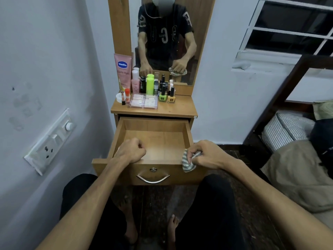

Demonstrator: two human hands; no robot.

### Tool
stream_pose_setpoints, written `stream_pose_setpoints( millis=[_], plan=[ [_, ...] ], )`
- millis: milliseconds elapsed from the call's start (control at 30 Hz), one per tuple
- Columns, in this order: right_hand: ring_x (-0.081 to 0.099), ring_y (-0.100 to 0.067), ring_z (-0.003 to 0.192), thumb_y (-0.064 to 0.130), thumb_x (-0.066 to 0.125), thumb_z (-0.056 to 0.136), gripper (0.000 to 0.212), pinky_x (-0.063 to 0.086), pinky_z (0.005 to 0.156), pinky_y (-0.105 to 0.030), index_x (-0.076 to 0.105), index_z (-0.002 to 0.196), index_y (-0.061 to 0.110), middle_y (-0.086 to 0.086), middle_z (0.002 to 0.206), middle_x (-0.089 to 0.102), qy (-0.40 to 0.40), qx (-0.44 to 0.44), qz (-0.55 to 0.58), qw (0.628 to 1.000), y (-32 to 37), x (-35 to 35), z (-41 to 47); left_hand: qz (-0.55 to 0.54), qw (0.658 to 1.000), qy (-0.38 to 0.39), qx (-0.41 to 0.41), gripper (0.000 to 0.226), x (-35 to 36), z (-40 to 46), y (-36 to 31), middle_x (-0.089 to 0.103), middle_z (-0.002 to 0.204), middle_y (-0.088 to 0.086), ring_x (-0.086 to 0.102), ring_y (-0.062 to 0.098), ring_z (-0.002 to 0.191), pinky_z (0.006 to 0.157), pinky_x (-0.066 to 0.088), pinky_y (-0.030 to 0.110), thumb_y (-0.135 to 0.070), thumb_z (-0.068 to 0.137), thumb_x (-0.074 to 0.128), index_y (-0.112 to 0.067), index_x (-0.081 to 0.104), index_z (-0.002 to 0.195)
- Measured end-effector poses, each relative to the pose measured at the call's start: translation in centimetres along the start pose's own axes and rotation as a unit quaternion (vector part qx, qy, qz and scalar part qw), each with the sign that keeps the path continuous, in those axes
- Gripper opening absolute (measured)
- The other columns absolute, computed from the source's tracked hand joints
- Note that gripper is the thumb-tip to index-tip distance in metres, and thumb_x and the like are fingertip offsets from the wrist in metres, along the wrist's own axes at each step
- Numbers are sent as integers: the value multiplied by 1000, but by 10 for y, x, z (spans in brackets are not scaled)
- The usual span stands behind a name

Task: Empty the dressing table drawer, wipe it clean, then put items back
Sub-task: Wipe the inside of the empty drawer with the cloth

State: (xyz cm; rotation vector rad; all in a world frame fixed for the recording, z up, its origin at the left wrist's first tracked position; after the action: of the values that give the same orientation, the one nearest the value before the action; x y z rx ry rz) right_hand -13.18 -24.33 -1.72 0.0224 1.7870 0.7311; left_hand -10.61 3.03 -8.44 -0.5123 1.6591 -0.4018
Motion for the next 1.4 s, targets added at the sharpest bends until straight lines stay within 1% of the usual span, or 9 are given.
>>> stream_pose_setpoints(
  millis=[200, 300, 467, 633, 833, 1000, 1167, 1333, 1400],
  plan=[
    [64, -5, 75, 21, 58, 74, 19, 48, 66, -24, 77, 71, 22, 22, 72, 70, 23, 59, -131, 989, -28, -36, -20, 7, 1000, 5, -4, 12, 0, -1, -2, 71, 86, -3, 65, 15, 86, 78, 54, 33, -17, 87, 62, -20, 74, 84],
    [62, -12, 73, 34, 56, 70, 23, 45, 68, -24, 76, 78, 26, 12, 80, 68, -70, 87, -173, 979, -25, -66, -20, 10, 1000, 11, -9, 11, 2, 1, -1, 71, 88, -3, 65, 16, 88, 81, 56, 35, -18, 86, 63, -21, 73, 83],
    [55, -10, 76, 20, 70, 84, 13, 46, 64, -30, 76, 95, 24, 7, 89, 64, -281, -103, -141, 944, 28, -65, 20, 25, 1000, 4, 7, 9, -4, 10, 4, 70, 86, -4, 63, 11, 83, 68, 49, 27, -18, 87, 64, -20, 73, 84],
    [62, -27, 91, 2, 74, 79, 27, 49, 80, -36, 77, 105, 8, -14, 106, 71, -250, -292, -217, 897, 80, -2, 103, 97, 992, -64, 37, 7, -29, 21, 25, 68, 85, -4, 62, 13, 79, 72, 46, 27, -23, 89, 63, -20, 70, 87],
    [63, -32, 103, 14, 62, 93, 23, 49, 89, -44, 70, 113, 6, -17, 118, 65, -212, -370, -339, 839, 116, 68, 187, 139, 987, -39, 74, 15, -22, 27, 37, 74, 84, 2, 68, 23, 81, 72, 54, 32, -28, 76, 61, -18, 71, 83],
    [62, -30, 104, 12, 40, 98, 39, 53, 82, -41, 63, 127, 3, -15, 124, 61, -222, -292, -424, 828, 111, 96, 231, 190, 979, -29, 75, 11, -13, 32, 37, 70, 85, -1, 66, 20, 83, 70, 45, 27, -28, 81, 63, -20, 69, 87],
    [63, -29, 85, 17, 53, 102, 27, 57, 62, -41, 63, 121, 2, -13, 110, 55, -210, -174, -440, 856, 69, 85, 235, 224, 971, -13, 79, 16, -10, 34, 36, 63, 87, -3, 60, 17, 83, 72, 43, 28, -31, 82, 60, -21, 68, 92],
    [64, -26, 79, 13, 65, 95, 20, 39, 46, -34, 67, 112, 4, -10, 101, 57, -163, -57, -464, 869, 32, 66, 202, 217, 973, -4, 75, 10, -10, 32, 33, 66, 91, -3, 61, 16, 86, 71, 40, 25, -28, 82, 63, -23, 66, 89],
    [64, -26, 81, 12, 68, 94, 22, 48, 49, -33, 66, 114, 2, -11, 102, 56, -137, 11, -454, 880, 9, 53, 189, 215, 974, 4, 76, 4, -12, 29, 31, 64, 89, -4, 60, 14, 83, 71, 40, 24, -29, 83, 64, -25, 62, 84]
  ],
)
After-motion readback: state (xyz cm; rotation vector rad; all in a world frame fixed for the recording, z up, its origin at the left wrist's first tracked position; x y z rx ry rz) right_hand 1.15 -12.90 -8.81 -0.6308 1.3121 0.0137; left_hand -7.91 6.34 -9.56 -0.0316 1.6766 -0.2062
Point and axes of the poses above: each hand's wrist, its own z-axis towards the middle knuckle, its own x-axis out of the palm, y = z × x, the point moved 3 cm from there along z, towards the middle knuckle
